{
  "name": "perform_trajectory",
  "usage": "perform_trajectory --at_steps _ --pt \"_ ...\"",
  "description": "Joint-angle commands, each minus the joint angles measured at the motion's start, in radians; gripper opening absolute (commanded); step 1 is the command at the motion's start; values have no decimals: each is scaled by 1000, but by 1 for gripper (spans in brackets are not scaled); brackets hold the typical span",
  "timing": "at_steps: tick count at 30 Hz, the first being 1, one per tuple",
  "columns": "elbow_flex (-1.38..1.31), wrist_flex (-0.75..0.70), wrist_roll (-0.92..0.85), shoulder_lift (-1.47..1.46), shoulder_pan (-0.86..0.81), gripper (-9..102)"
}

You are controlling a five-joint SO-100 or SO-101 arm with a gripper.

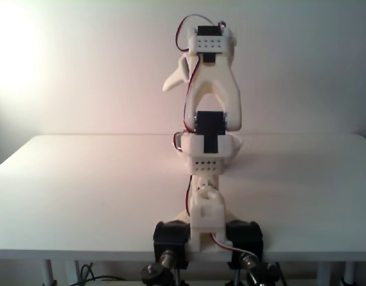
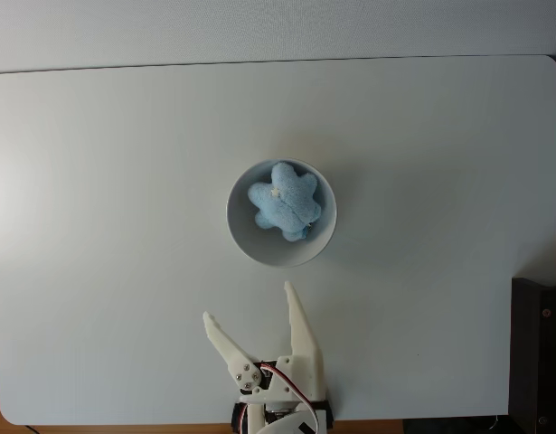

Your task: Grasp a skyblue doll and put it into the bowl.

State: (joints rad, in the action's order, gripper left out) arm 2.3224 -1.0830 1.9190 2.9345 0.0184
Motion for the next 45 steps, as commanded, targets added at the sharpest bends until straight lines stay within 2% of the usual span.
perform_trajectory --at_steps 1,10,15,30,34,42,45 --pt "118 -3 -31 146 -5 56" --pt "377 2 -244 465 -6 56" --pt "396 0 -357 480 -6 56" --pt "611 -91 -402 479 -9 55" --pt "609 -146 -402 479 -11 44" --pt "601 -158 -390 479 -8 2" --pt "612 -163 -391 480 -8 -1"
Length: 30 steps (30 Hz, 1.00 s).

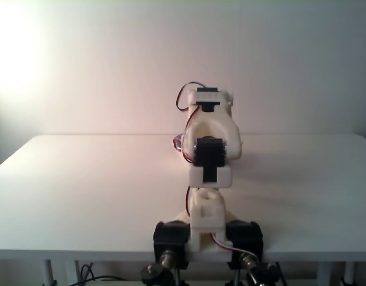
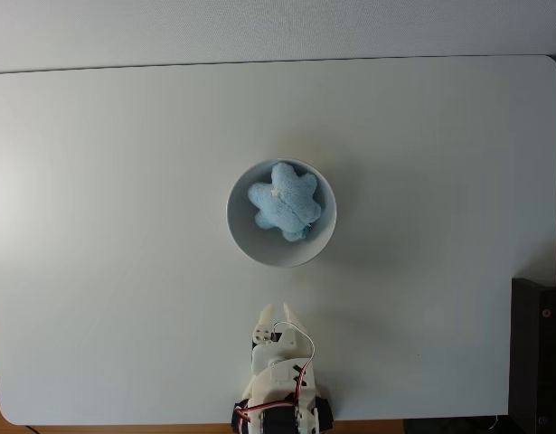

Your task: Grasp a skyblue doll and put it into the bowl.

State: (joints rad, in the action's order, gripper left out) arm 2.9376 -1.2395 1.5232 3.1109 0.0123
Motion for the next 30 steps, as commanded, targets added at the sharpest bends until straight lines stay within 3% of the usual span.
perform_trajectory --at_steps 1,30 --pt "-3 -8 5 304 -2 0" --pt "-2 -8 -8 310 0 1"
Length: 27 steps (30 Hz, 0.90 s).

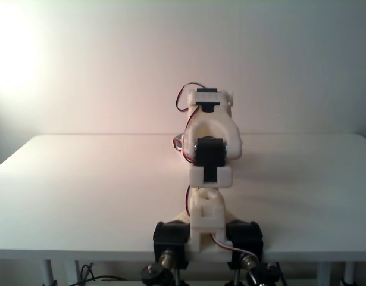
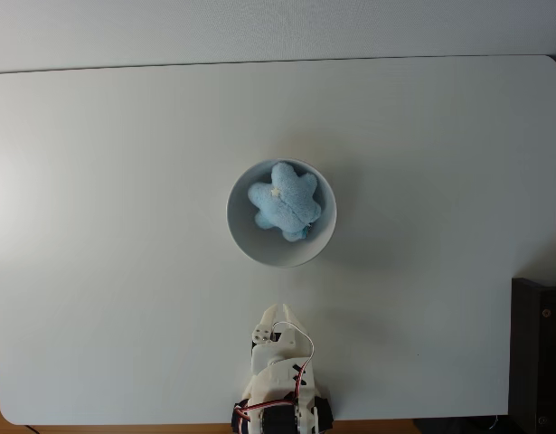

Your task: Grasp a skyblue doll and put it into the bowl.

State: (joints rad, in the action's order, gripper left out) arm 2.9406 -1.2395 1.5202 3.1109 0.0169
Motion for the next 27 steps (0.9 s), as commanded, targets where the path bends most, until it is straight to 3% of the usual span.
perform_trajectory --at_steps 1,27 --pt "-5 -8 -5 310 -5 1" --pt "-3 -8 -3 301 5 1"
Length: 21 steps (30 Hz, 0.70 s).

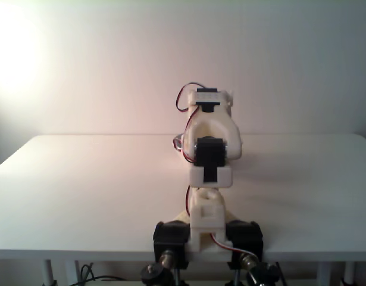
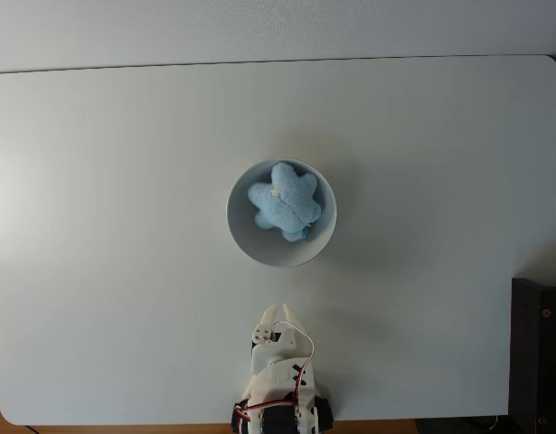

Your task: Grasp a skyblue doll and put it into the bowl.

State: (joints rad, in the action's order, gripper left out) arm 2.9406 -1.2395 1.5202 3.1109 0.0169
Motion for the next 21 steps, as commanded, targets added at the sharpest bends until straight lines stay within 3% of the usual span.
perform_trajectory --at_steps 1,21 --pt "-3 -8 -3 301 6 1" --pt "-3 -8 -5 301 5 1"
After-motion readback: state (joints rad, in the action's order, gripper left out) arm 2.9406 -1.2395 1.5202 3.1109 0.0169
